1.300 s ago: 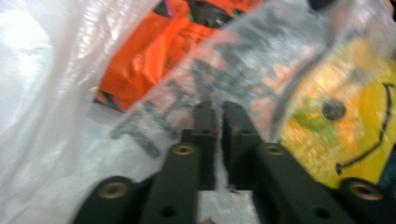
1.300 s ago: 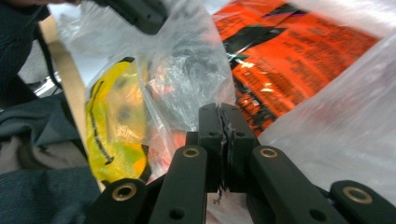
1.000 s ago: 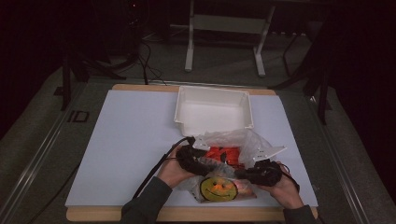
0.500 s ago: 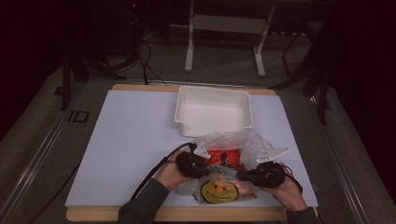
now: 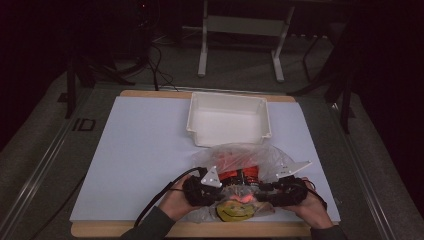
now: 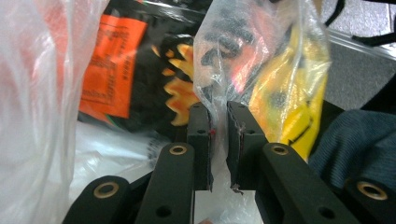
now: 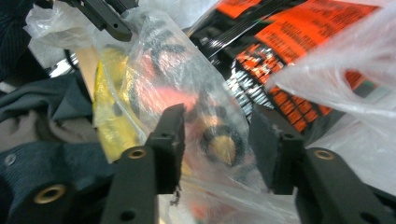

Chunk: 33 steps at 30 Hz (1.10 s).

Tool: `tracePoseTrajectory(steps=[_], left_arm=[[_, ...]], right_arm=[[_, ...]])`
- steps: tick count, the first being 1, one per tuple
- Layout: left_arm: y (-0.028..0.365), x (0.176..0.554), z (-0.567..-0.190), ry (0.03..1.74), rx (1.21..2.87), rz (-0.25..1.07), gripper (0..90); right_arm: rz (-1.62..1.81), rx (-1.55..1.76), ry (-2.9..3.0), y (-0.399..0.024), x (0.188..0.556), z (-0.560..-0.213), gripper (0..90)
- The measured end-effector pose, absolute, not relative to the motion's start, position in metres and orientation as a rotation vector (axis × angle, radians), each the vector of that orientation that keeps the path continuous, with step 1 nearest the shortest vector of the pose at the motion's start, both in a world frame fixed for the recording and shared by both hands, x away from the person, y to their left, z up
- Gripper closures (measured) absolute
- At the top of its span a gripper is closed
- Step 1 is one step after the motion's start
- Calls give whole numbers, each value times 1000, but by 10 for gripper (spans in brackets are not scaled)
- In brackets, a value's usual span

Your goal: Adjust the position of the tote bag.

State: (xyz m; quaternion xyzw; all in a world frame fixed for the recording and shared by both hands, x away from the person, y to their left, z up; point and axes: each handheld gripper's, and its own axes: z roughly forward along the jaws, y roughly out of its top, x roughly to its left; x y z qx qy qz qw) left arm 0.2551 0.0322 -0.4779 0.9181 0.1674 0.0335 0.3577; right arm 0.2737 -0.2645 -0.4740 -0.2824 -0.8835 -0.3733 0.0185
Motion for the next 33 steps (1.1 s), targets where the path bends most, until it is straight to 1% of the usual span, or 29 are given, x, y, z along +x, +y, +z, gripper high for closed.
tracePoseTrajectory(steps=[9, 15, 18, 26, 33], left_arm=[[45, 238, -494, 478, 2346, 23, 792], [48, 231, -502, 484, 2354, -1, 789], [48, 228, -507, 483, 2377, -8, 788], [46, 220, -517, 492, 2391, -37, 787], [48, 219, -523, 512, 2408, -20, 772]], right_arm=[[-1139, -885, -2706, -279, 258, -478, 629], [-1121, -895, -2708, -286, 249, -484, 795], [-1103, -890, -2713, -287, 245, -487, 846], [-1069, -917, -2674, -295, 234, -502, 881], [-1034, -1013, -2642, -311, 229, -517, 895]])
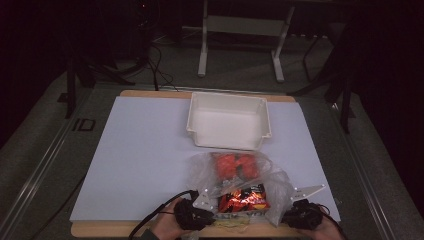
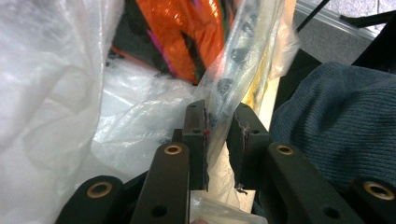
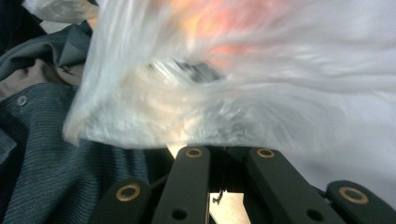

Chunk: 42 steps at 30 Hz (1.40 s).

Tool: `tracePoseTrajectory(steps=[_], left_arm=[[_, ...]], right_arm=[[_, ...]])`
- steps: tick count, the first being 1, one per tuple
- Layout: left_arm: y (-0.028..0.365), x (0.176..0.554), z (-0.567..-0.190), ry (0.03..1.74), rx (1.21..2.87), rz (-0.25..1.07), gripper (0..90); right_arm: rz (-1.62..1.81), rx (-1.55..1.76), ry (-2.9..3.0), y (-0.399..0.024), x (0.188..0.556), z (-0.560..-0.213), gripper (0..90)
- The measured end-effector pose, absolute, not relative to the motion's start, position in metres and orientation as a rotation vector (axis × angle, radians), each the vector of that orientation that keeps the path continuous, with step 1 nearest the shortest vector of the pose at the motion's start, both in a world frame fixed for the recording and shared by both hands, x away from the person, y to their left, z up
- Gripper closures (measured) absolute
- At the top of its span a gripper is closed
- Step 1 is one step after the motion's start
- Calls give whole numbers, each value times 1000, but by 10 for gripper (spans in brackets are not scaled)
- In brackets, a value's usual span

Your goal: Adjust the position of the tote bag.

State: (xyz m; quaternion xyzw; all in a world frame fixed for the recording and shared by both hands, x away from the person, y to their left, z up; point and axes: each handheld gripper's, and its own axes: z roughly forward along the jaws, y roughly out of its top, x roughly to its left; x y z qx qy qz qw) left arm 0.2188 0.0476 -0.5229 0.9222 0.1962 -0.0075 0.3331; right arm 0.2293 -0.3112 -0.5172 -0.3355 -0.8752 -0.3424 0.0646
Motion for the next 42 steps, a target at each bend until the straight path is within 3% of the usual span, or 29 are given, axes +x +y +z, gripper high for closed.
tracePoseTrajectory(steps=[14, 20, 28, 32, 37, 42], left_arm=[[49, 224, -518, 559, 2409, 62, 723], [56, 226, -507, 552, 2337, 10, 627], [69, 230, -484, 542, 2197, -57, 533], [66, 234, -477, 588, 2170, -15, 529], [50, 239, -481, 685, 2187, 84, 552], [40, 241, -487, 760, 2190, 105, 506]], right_arm=[[-1277, -897, -2576, -298, 222, -488, 765], [-1469, -1066, -2597, -294, 232, -471, 645], [-1354, -1204, -2787, -271, 246, -469, 615], [-1276, -1210, -2810, -262, 250, -475, 612], [-1212, -1160, -2823, -260, 248, -481, 544], [-1134, -1136, -2840, -264, 242, -487, 497]])
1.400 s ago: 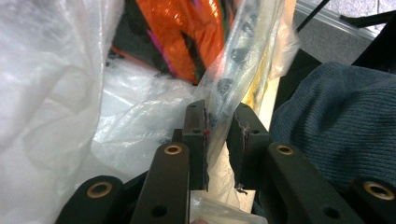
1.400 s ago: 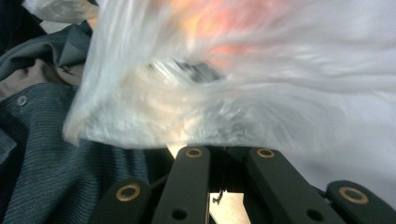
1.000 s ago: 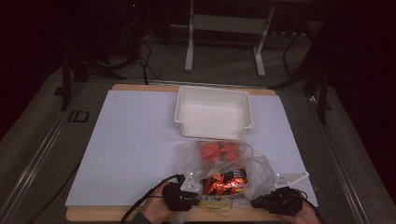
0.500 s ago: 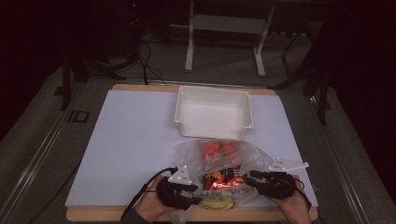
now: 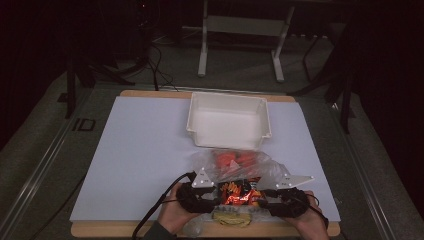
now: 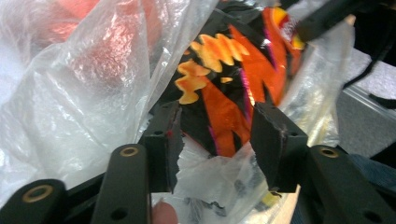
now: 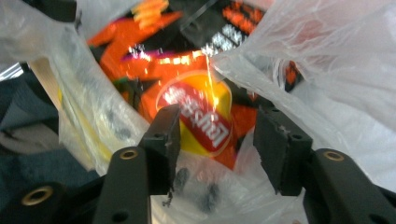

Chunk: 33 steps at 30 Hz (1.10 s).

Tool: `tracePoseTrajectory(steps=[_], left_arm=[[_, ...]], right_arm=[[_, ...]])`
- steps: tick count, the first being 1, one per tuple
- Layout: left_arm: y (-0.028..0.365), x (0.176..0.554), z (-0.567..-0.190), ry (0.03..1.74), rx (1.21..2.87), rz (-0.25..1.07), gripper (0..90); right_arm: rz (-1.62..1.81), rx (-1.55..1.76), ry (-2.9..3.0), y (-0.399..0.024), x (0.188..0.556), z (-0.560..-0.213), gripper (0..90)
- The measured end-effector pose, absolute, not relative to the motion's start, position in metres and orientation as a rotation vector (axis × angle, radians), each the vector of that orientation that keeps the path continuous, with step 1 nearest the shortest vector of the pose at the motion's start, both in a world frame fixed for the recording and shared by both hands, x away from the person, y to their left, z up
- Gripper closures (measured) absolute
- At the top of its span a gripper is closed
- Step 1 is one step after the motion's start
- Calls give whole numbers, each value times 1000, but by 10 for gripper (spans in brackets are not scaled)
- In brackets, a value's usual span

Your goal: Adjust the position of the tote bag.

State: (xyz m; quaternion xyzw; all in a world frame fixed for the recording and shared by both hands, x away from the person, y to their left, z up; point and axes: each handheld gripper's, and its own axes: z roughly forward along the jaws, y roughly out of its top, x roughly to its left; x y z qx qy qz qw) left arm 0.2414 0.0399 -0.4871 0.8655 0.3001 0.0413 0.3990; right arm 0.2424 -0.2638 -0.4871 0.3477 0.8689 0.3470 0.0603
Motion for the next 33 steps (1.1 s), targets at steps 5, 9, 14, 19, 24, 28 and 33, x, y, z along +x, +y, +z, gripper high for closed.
tracePoseTrajectory(steps=[5, 9, 14, 19, 24, 28, 33], left_arm=[[32, 239, -495, 769, 2219, 83, 406], [27, 238, -502, 772, 2225, 32, 387], [22, 235, -509, 754, 2294, 45, 389], [22, 232, -518, 766, 2345, 55, 397], [26, 229, -521, 750, 2375, 66, 415], [32, 227, -518, 733, 2364, 31, 420], [42, 230, -506, 718, 2226, -47, 406]], right_arm=[[1003, 1052, 2673, -270, 238, -496, 445], [989, 1069, 2689, -273, 236, -502, 438], [987, 1075, 2696, -273, 236, -504, 431], [980, 1066, 2704, -273, 236, -506, 427], [967, 1065, 2714, -274, 235, -507, 427], [968, 1071, 2716, -275, 235, -509, 427], [955, 1068, 2719, -275, 235, -509, 420]])
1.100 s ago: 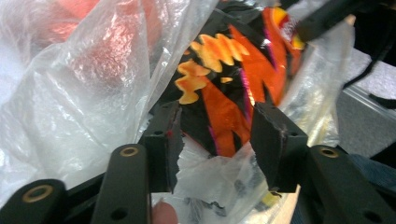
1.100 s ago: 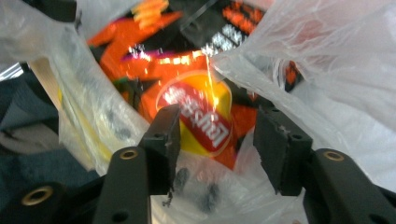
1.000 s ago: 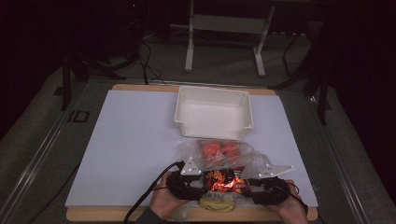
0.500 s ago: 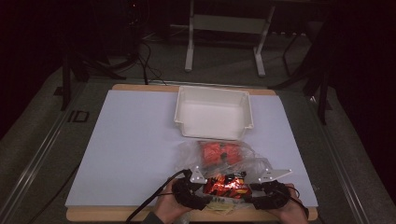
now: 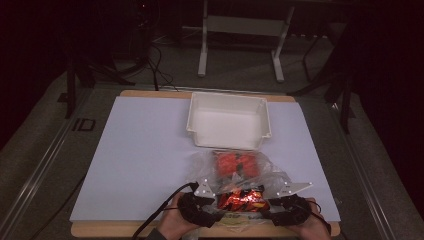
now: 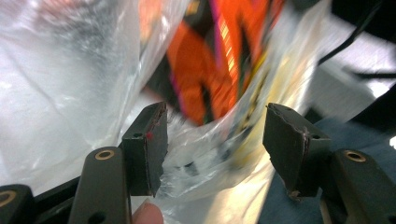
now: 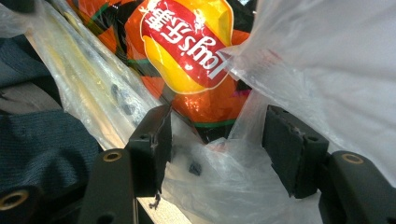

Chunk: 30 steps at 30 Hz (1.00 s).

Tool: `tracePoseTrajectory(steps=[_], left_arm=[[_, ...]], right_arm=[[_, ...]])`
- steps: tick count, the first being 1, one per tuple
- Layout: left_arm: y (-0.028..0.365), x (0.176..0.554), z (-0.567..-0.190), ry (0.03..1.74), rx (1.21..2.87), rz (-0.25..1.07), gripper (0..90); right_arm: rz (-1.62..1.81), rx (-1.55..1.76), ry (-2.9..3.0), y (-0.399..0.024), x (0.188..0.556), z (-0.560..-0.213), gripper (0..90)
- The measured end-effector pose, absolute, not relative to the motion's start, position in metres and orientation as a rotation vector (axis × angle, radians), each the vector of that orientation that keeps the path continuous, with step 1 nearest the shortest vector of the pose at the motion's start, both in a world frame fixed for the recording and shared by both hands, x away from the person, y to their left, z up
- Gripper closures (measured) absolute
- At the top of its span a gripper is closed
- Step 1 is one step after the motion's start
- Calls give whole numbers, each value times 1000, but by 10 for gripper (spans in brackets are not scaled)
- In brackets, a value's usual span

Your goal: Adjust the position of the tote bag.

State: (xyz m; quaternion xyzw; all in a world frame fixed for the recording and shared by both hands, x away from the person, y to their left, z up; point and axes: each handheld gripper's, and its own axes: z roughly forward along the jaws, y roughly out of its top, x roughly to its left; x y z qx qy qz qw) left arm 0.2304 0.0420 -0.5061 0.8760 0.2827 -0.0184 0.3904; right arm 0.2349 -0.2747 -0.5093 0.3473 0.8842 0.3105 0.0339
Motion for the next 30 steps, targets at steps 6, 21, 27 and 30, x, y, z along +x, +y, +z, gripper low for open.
tracePoseTrajectory(steps=[6, 21, 27, 30], left_arm=[[43, 238, -497, 761, 2146, 1, 380], [3, 235, -503, 738, 2227, 173, 354], [2, 225, -513, 720, 2304, 227, 343], [3, 222, -519, 722, 2356, 264, 344]], right_arm=[[954, 1063, 2718, -274, 235, -510, 417], [975, 1073, 2707, -273, 233, -512, 419], [978, 1076, 2707, -273, 233, -513, 420], [978, 1076, 2709, -273, 233, -513, 421]])
